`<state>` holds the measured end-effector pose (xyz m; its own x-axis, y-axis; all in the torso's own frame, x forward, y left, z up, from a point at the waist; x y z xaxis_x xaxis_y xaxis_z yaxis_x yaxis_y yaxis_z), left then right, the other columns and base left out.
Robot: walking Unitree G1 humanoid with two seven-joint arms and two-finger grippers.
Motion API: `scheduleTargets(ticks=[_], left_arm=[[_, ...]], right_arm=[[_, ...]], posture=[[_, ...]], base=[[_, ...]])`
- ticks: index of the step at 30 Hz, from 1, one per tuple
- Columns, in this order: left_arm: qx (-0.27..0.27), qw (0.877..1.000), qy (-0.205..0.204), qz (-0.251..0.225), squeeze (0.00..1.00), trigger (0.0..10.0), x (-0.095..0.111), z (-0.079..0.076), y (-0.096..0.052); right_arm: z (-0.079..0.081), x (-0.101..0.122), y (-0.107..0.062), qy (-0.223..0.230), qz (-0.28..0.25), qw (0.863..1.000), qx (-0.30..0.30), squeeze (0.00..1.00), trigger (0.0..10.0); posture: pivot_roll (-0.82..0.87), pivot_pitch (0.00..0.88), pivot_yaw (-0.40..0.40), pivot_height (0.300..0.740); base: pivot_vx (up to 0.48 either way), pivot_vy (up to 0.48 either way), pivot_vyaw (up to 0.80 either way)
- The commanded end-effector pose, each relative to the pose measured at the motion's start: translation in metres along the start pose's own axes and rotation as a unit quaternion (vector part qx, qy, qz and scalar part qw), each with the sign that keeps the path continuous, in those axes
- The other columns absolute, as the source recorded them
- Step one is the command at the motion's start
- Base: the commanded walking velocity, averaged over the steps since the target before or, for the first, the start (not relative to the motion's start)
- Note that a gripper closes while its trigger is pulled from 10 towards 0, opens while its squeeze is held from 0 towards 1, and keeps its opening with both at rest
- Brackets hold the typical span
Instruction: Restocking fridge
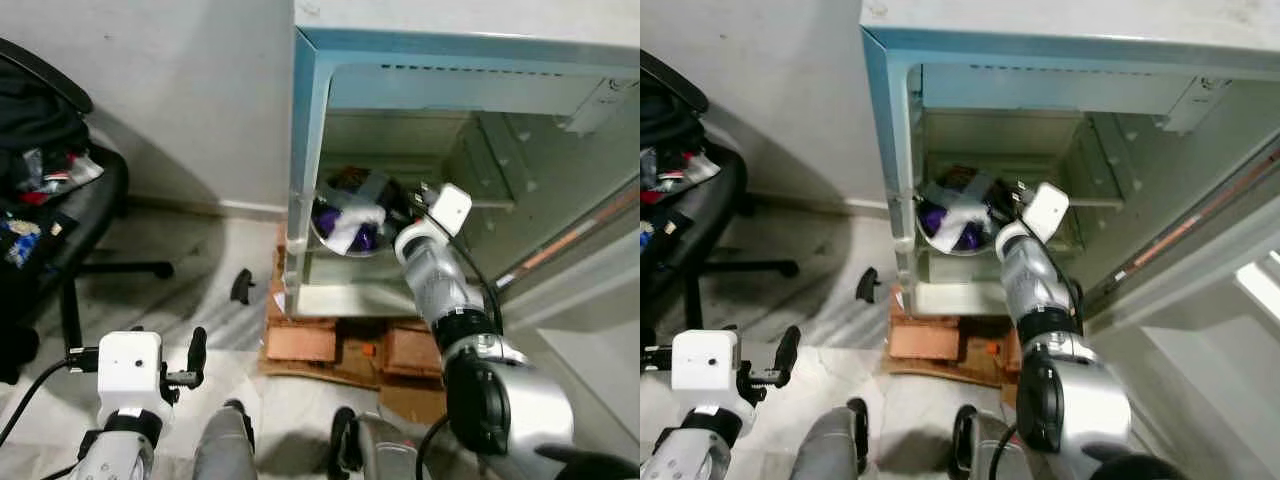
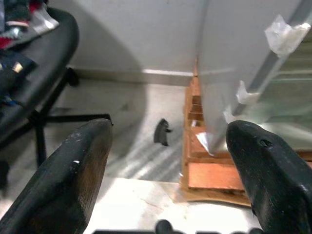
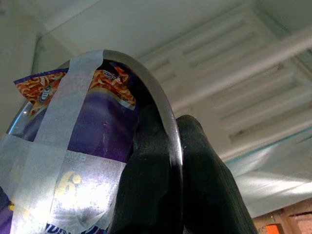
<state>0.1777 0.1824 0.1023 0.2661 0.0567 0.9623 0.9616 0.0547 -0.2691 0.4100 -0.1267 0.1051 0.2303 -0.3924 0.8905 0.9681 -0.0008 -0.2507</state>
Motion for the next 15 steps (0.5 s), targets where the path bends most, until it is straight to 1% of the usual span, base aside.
scheduleTargets(ticks=[1, 2, 3, 4, 6, 9, 11, 14, 15], left_arm=[[0.017, 1.000, -0.009, 0.006, 0.00, 10.0, 0.001, 0.003, -0.006], [0.023, 1.000, -0.013, 0.008, 0.00, 10.0, 0.000, 0.005, -0.007], [0.031, 0.999, -0.021, 0.012, 0.00, 10.0, -0.001, 0.005, -0.010], [0.033, 0.999, -0.023, 0.013, 0.00, 10.0, -0.001, 0.005, -0.010], [0.034, 0.999, -0.027, 0.016, 0.00, 10.0, -0.001, 0.001, -0.014], [0.033, 0.999, -0.032, 0.020, 0.00, 10.0, -0.002, -0.005, -0.018], [0.033, 0.999, -0.034, 0.023, 0.00, 10.0, -0.003, -0.006, -0.020], [0.036, 0.998, -0.039, 0.029, 0.00, 10.0, -0.005, -0.007, -0.022], [0.039, 0.998, -0.043, 0.034, 0.00, 10.0, -0.007, -0.007, -0.022]], right_arm=[[-0.001, -0.006, 0.001, 0.028, 0.013, 0.999, -0.020, 0.00, 10.0], [0.003, -0.004, 0.002, 0.037, 0.011, 0.999, -0.020, 0.00, 10.0], [0.011, -0.002, 0.003, 0.067, 0.009, 0.997, -0.024, 0.00, 10.0], [0.013, -0.002, 0.003, 0.080, 0.010, 0.996, -0.026, 0.00, 10.0], [0.026, -0.003, 0.004, 0.114, 0.010, 0.993, -0.029, 0.00, 10.0], [0.036, -0.004, 0.004, 0.152, 0.016, 0.988, -0.038, 0.00, 10.0], [0.040, -0.004, 0.003, 0.160, 0.015, 0.986, -0.044, 0.00, 10.0], [0.047, -0.004, 0.003, 0.188, 0.019, 0.981, -0.050, 0.00, 10.0], [0.052, -0.004, 0.003, 0.204, 0.024, 0.977, -0.053, 0.00, 10.0]], posture=[[0.34, 0.339, -0.122, 0.740], [0.34, 0.339, -0.122, 0.740], [0.34, 0.341, -0.133, 0.740], [0.34, 0.341, -0.133, 0.740], [0.35, 0.341, -0.146, 0.740], [0.35, 0.347, -0.153, 0.740], [0.36, 0.351, -0.161, 0.740], [0.36, 0.358, -0.172, 0.740], [0.36, 0.362, -0.176, 0.740]], base=[[0.000, 0.000, 0.00], [0.000, 0.000, 0.00], [0.000, 0.000, 0.00], [0.000, 0.000, 0.00], [0.000, 0.000, 0.00], [0.000, 0.000, 0.00], [0.000, 0.000, 0.00], [0.000, 0.000, 0.00], [0.000, 0.000, 0.00]])
Point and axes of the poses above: a point about 5 cm out from each wrist's last joint towards the gripper, its own y axis pointing out of the wrist towards the gripper, its own x axis along the axis of the wrist's last joint, z = x × y, the point moved 3 cm from there along y, pointing out of the wrist towards the gripper, and after that the axes turned 7 degrees about -y, right-handed, at the moved point
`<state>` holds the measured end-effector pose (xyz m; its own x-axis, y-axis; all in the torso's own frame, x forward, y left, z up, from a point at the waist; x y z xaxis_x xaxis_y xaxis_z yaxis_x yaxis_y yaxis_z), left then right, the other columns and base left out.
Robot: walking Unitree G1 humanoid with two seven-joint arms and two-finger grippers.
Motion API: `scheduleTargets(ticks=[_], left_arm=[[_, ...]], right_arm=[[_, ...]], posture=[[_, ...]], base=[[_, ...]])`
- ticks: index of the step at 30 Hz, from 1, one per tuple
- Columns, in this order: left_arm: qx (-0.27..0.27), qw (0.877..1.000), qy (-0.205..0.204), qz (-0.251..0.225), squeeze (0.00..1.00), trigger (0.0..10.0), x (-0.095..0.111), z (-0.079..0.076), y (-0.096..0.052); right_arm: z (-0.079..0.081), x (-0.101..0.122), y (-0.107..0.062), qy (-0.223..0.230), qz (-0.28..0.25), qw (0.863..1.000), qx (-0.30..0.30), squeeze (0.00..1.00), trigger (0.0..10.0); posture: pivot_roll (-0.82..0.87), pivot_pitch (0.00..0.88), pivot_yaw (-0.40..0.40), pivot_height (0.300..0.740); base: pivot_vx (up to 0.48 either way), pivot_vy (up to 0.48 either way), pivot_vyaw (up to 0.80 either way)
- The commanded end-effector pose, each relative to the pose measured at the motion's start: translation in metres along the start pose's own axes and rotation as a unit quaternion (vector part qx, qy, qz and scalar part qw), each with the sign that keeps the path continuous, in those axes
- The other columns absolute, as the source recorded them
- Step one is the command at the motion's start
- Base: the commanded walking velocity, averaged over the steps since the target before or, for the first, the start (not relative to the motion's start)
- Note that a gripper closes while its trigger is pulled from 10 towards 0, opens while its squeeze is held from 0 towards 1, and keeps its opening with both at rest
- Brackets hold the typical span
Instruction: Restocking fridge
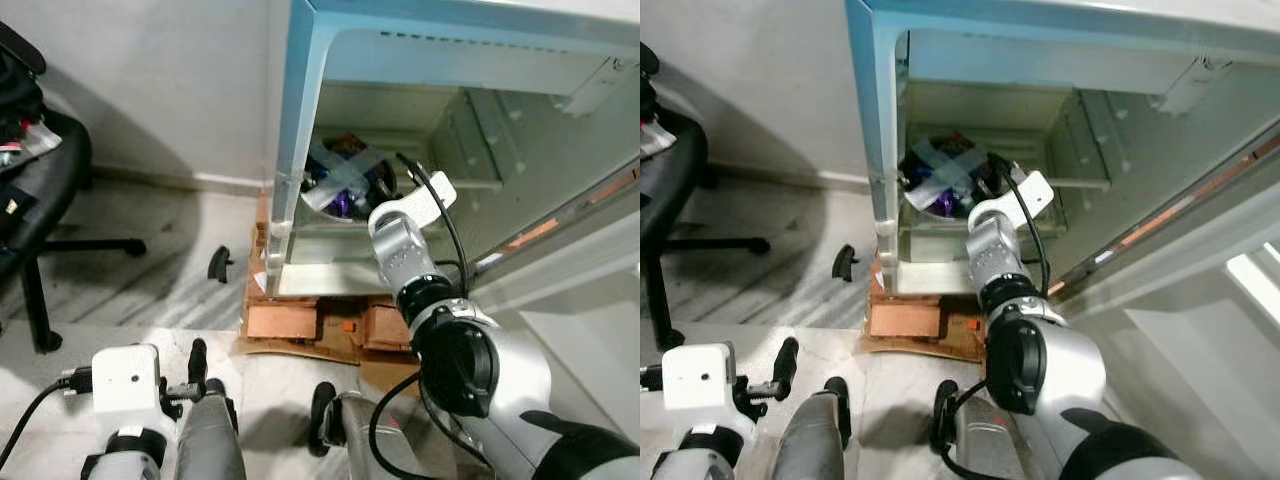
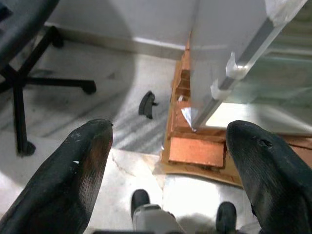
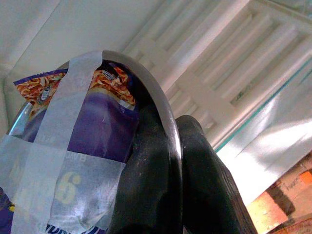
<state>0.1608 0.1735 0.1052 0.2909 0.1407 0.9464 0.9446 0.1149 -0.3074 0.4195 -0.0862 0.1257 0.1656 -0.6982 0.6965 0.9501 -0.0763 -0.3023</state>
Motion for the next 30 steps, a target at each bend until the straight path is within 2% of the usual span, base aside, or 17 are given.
scheduleTargets(ticks=[1, 8, 11, 14, 15, 17, 22, 24, 30], left_arm=[[0.008, 1.000, -0.003, 0.017, 0.00, 10.0, -0.005, 0.002, -0.005], [0.007, 1.000, -0.002, 0.016, 0.00, 10.0, -0.005, -0.002, 0.000], [0.006, 1.000, 0.005, 0.004, 0.00, 10.0, -0.001, -0.002, 0.003], [0.003, 1.000, 0.003, 0.000, 0.00, 10.0, 0.000, -0.003, 0.008], [0.000, 1.000, 0.002, -0.002, 0.00, 10.0, 0.000, -0.004, 0.011], [-0.004, 1.000, 0.002, -0.007, 0.00, 10.0, 0.002, -0.005, 0.013], [-0.013, 1.000, 0.007, -0.022, 0.00, 10.0, 0.009, -0.005, 0.030], [-0.019, 0.999, 0.009, -0.030, 0.00, 10.0, 0.012, -0.005, 0.042], [-0.050, 0.998, 0.008, -0.048, 0.00, 10.0, 0.021, -0.014, 0.057]], right_arm=[[0.004, -0.011, -0.002, 0.025, 0.023, 0.999, -0.011, 0.00, 10.0], [0.016, -0.008, -0.002, 0.071, 0.025, 0.997, 0.013, 0.00, 10.0], [0.019, -0.007, -0.002, 0.045, 0.020, 0.998, 0.038, 0.00, 10.0], [0.018, -0.004, -0.001, -0.011, 0.013, 0.998, 0.058, 0.00, 10.0], [0.016, -0.001, 0.000, -0.046, 0.005, 0.997, 0.068, 0.00, 10.0], [0.014, 0.005, 0.001, -0.077, -0.005, 0.994, 0.075, 0.00, 10.0], [0.001, 0.028, 0.005, -0.167, -0.042, 0.982, 0.077, 0.00, 10.0], [-0.005, 0.038, 0.007, -0.194, -0.054, 0.977, 0.073, 0.00, 10.0], [-0.023, 0.048, 0.008, -0.245, -0.059, 0.965, 0.070, 0.00, 10.0]], posture=[[0.36, 0.362, -0.176, 0.740], [0.35, 0.352, -0.178, 0.740], [0.34, 0.345, -0.180, 0.740], [0.33, 0.331, -0.181, 0.740], [0.33, 0.317, -0.180, 0.740], [0.32, 0.312, -0.179, 0.740], [0.29, 0.261, -0.162, 0.740], [0.28, 0.233, -0.148, 0.740], [0.25, 0.171, -0.114, 0.740]], base=[[0.000, 0.000, 0.00], [0.000, 0.000, 0.00], [0.000, 0.000, 0.00], [0.000, 0.000, 0.00], [0.000, 0.000, 0.00], [0.000, 0.000, 0.00], [0.000, 0.000, 0.00], [0.000, 0.000, 0.00], [0.000, 0.000, 0.00]])
Point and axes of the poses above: a point about 5 cm out from each wrist's last joint towards the gripper, its own y axis pointing out of the wrist towards the gripper, its own x axis along the axis of the wrist's last joint, z = x × y, the point moved 3 cm from there along y, pointing out of the wrist towards the gripper, and after that the axes turned 7 degrees about -y, right-handed, at the moved point
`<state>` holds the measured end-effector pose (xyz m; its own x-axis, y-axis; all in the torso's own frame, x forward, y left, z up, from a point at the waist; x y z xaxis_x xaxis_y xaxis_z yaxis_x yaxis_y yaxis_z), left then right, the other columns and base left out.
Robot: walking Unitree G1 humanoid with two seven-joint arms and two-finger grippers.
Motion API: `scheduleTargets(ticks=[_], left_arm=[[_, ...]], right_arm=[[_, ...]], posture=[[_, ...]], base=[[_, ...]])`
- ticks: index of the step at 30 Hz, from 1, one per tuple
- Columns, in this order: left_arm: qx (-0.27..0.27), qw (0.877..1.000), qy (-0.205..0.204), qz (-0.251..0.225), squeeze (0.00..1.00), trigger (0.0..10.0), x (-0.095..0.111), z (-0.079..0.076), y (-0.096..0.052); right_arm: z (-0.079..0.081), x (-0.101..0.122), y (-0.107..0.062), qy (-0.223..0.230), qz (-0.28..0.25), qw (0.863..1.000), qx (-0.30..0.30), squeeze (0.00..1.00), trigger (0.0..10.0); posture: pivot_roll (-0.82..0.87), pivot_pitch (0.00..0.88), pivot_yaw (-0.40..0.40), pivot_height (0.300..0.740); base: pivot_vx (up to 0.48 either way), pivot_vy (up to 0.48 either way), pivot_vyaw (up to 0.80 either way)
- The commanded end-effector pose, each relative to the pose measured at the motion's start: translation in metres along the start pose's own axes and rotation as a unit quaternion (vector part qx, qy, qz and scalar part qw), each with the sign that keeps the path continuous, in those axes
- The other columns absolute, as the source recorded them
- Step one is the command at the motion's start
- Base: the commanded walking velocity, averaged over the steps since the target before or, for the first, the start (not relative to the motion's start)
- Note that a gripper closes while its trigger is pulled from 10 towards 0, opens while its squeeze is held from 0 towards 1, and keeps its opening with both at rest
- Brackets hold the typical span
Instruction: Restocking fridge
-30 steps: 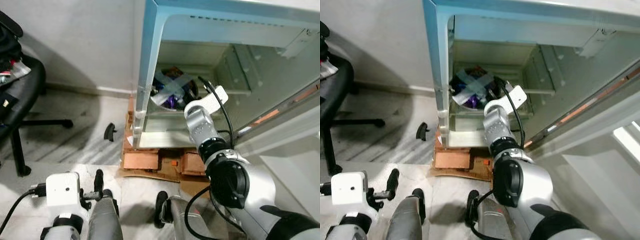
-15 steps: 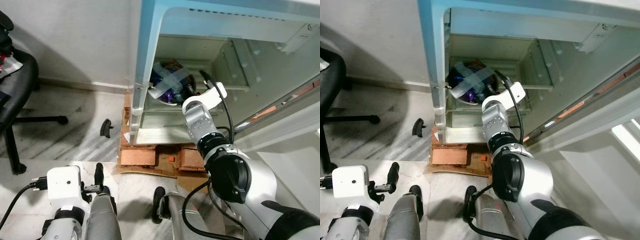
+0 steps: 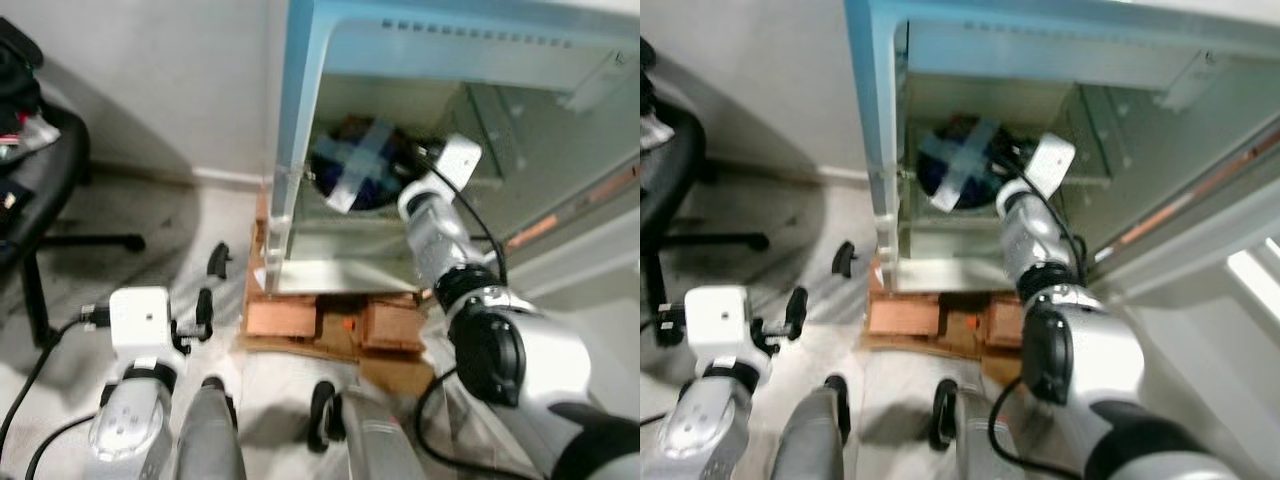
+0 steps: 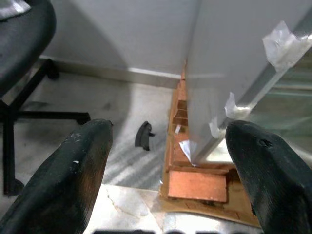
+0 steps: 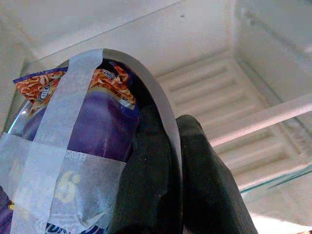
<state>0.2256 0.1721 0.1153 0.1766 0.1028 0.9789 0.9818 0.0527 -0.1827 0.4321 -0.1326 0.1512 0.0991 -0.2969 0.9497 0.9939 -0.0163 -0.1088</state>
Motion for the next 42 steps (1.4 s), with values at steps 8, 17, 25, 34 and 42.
scheduleTargets(ticks=[8, 17, 25, 34, 42], left_arm=[[-0.053, 0.998, -0.015, -0.005, 0.00, 10.0, -0.003, -0.009, 0.006], [-0.105, 0.992, 0.035, -0.054, 0.00, 10.0, 0.004, -0.015, 0.000], [-0.077, 0.992, 0.074, -0.073, 0.00, 10.0, 0.007, 0.000, 0.003], [-0.061, 0.993, 0.082, -0.060, 0.00, 10.0, -0.005, 0.018, 0.003], [-0.065, 0.993, 0.076, -0.059, 0.00, 10.0, -0.010, 0.021, -0.002]], right_arm=[[-0.028, -0.030, -0.016, -0.024, 0.011, 1.000, 0.012, 0.00, 10.0], [-0.039, -0.059, -0.073, -0.037, -0.022, 0.998, 0.040, 0.00, 10.0], [-0.047, -0.056, -0.115, -0.048, -0.026, 0.998, 0.045, 0.00, 10.0], [-0.066, -0.047, -0.151, -0.127, -0.017, 0.989, 0.073, 0.00, 10.0], [-0.077, -0.045, -0.164, -0.133, 0.002, 0.990, 0.051, 0.00, 10.0]], posture=[[0.21, 0.109, -0.101, 0.740], [0.20, 0.032, -0.072, 0.740], [0.17, 0.015, -0.052, 0.740], [0.11, 0.000, -0.027, 0.740], [0.12, 0.000, -0.029, 0.740]], base=[[0.000, 0.000, 0.00], [0.000, 0.000, 0.00], [0.000, 0.000, 0.00], [0.000, 0.000, 0.00], [0.000, 0.000, 0.00]])
Point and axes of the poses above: a point about 5 cm out from each wrist's last joint towards the gripper, its own y axis pointing out of the wrist towards the gripper, its own x axis along the axis of the wrist's last joint, z = x × y, the point moved 3 cm from there along y, pointing out of the wrist towards the gripper, and after that the axes turned 7 degrees about -y, right-handed, at the moved point
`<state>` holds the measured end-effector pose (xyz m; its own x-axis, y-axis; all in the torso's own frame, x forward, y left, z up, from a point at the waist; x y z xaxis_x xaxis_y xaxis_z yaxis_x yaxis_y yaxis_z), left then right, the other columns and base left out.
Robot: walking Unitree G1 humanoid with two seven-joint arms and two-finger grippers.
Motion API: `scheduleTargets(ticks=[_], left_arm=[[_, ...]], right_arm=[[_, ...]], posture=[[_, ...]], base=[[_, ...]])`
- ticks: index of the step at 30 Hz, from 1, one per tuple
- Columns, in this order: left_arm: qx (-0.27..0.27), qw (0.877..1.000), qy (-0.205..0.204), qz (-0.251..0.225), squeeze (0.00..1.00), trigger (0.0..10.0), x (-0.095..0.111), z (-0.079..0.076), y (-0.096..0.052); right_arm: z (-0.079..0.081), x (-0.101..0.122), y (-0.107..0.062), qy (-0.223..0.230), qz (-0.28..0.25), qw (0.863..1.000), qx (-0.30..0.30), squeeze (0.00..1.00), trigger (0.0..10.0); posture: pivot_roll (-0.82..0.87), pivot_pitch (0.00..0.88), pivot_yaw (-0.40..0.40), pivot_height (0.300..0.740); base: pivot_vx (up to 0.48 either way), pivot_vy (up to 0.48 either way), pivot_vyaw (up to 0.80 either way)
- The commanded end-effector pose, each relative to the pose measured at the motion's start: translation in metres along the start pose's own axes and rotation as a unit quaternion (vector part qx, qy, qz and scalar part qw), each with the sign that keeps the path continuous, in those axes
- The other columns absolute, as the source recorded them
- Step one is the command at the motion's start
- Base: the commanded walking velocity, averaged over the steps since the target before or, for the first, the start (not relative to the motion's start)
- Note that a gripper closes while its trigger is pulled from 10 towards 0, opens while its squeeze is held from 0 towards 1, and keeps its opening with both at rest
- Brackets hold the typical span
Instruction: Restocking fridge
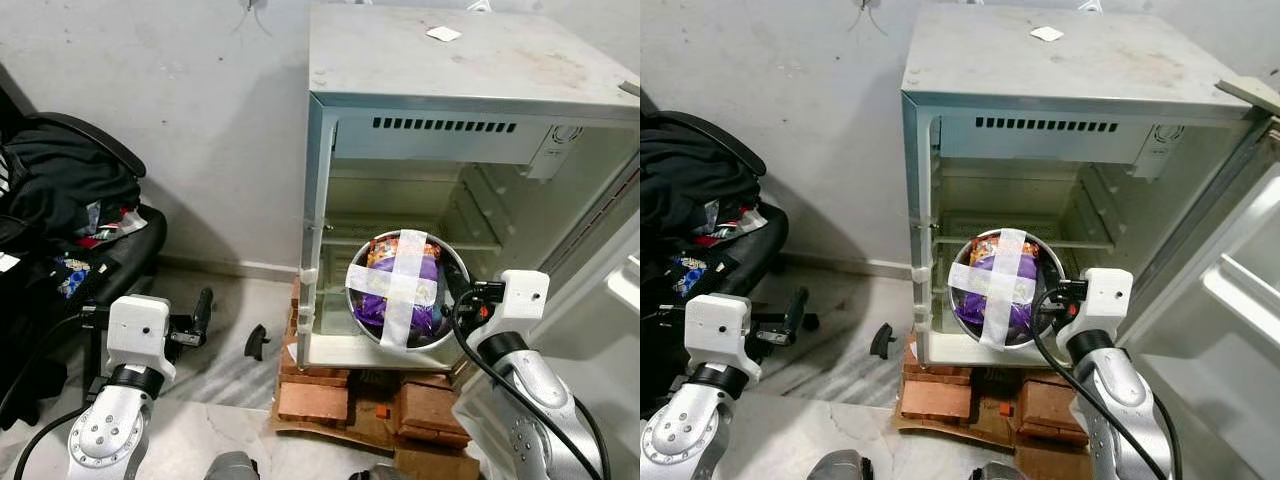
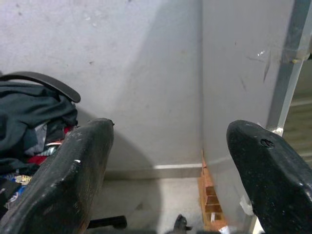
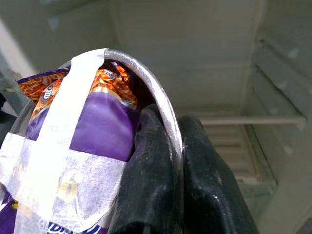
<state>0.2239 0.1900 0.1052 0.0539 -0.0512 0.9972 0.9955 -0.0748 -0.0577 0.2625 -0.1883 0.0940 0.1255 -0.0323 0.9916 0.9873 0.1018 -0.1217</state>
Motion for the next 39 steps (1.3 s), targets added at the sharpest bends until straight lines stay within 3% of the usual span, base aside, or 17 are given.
scheduleTargets(ticks=[1, 7, 13, 39], left_arm=[[0.001, 1.000, -0.001, 0.003, 0.00, 10.0, -0.002, 0.002, -0.005], [0.011, 1.000, -0.004, 0.019, 0.00, 10.0, -0.009, 0.008, -0.022], [0.003, 1.000, -0.009, 0.009, 0.00, 10.0, -0.006, 0.004, -0.015], [0.008, 1.000, -0.012, 0.010, 0.00, 10.0, -0.006, 0.004, -0.019]], right_arm=[[-0.002, 0.009, -0.005, 0.000, -0.012, 1.000, -0.010, 0.00, 10.0], [-0.012, 0.000, -0.023, -0.017, 0.010, 1.000, -0.022, 0.00, 10.0], [-0.004, 0.002, -0.012, -0.005, 0.006, 1.000, -0.014, 0.00, 10.0], [0.000, 0.002, -0.005, 0.001, 0.010, 1.000, -0.017, 0.00, 10.0]], posture=[[0.12, 0.000, -0.029, 0.740], [0.12, 0.000, -0.027, 0.740], [0.12, 0.000, -0.030, 0.740], [0.13, 0.002, -0.039, 0.740]], base=[[0.000, 0.000, 0.00], [0.000, 0.000, 0.00], [0.309, 0.000, 0.00], [0.352, 0.000, 0.00]])
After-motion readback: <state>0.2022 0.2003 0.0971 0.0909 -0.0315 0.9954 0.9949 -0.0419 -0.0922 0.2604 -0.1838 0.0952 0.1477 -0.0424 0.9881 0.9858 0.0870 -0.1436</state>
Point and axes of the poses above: a point about 5 cm out from each wrist's last joint towards the gripper, its own y axis pointing out of the wrist towards the gripper, its own x axis along the axis of the wrist's last joint, z = x × y, the point moved 3 cm from there along y, pointing out of the wrist towards the gripper, and after that the axes turned 7 degrees about -y, right-handed, at the moved point
